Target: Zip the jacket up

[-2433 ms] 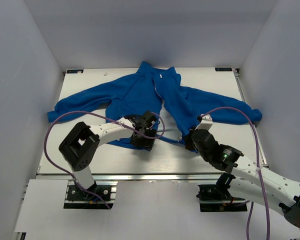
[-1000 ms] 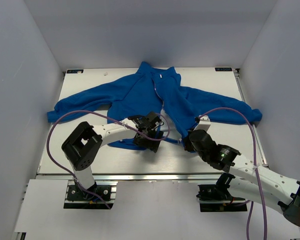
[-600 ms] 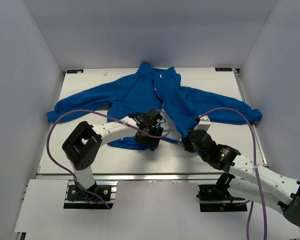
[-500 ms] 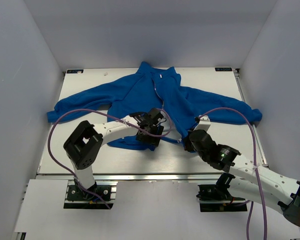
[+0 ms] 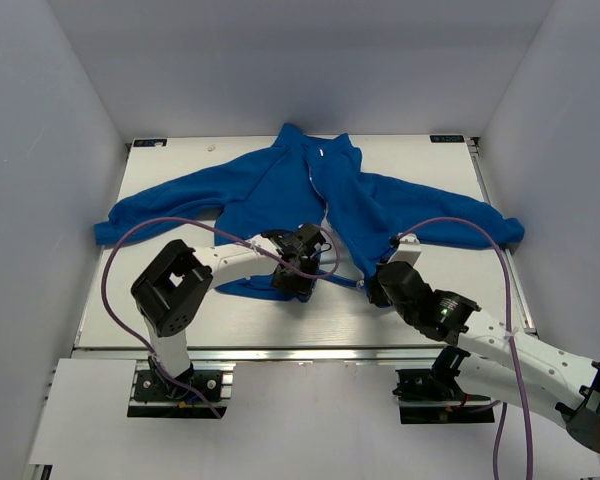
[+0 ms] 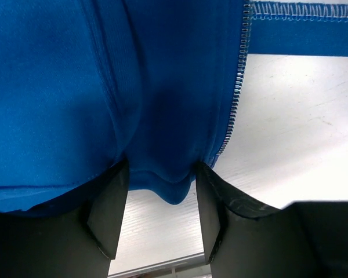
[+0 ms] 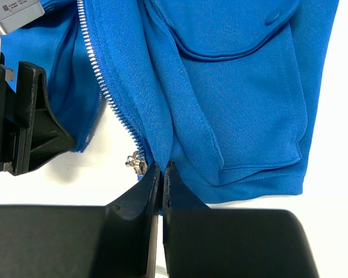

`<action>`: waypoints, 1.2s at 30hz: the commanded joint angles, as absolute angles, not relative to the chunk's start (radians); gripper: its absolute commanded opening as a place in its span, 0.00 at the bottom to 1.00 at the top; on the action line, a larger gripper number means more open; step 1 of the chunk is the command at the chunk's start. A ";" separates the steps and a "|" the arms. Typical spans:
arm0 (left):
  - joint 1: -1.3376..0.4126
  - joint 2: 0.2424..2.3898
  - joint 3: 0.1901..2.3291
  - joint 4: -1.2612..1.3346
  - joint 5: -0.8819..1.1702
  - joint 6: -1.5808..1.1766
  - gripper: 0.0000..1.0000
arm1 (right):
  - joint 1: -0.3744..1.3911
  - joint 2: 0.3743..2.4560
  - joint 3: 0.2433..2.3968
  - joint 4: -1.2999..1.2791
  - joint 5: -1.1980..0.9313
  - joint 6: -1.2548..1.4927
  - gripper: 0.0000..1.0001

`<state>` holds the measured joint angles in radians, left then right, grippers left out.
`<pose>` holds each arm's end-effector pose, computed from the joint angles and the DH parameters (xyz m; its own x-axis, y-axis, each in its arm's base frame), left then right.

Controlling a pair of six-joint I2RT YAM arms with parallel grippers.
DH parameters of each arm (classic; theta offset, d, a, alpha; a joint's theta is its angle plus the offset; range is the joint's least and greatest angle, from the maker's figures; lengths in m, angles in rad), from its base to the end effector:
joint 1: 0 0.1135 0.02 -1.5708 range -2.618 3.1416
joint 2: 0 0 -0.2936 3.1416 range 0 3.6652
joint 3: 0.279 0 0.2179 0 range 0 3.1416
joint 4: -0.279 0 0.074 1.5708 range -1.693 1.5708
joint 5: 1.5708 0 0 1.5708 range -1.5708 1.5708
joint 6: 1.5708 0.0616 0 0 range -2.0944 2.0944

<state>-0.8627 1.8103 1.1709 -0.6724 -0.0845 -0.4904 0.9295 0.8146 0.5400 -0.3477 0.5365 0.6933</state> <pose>0.2174 -0.2459 0.1910 -0.9045 0.3348 -0.2644 0.3592 0.9320 -0.0487 0.1087 0.0930 0.2540 -0.5496 0.1820 -0.8154 -0.1158 0.9500 0.2901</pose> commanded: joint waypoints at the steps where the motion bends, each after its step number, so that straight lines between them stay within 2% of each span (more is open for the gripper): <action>1: -0.876 1.813 1.170 -0.647 -0.101 -0.488 0.59 | 0.923 0.816 0.538 -0.360 0.575 0.715 0.00; 14: -0.893 1.835 1.203 -0.658 -0.114 -0.502 0.59 | 0.923 0.813 0.537 -0.357 0.569 0.715 0.00; 25: -0.893 1.858 1.207 -0.641 -0.045 -0.512 0.59 | 0.923 0.813 0.532 -0.360 0.571 0.713 0.00; 28: -0.896 1.853 1.206 -0.653 -0.040 -0.528 0.65 | 0.923 0.821 0.532 -0.359 0.569 0.712 0.00; 29: -0.896 1.847 1.198 -0.649 -0.037 -0.537 0.70 | 0.923 0.824 0.534 -0.362 0.571 0.712 0.00; 32: -0.894 1.825 1.196 -0.644 -0.031 -0.551 0.73 | 0.922 0.827 0.534 -0.359 0.568 0.712 0.00; 36: -0.896 1.822 1.203 -0.652 -0.060 -0.563 0.71 | 0.923 0.828 0.534 -0.359 0.565 0.712 0.00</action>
<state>-0.8875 1.8439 1.2053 -0.6628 -0.0643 -0.5369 0.9287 0.8265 0.5400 -0.3508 0.5400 0.7006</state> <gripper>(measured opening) 0.718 0.023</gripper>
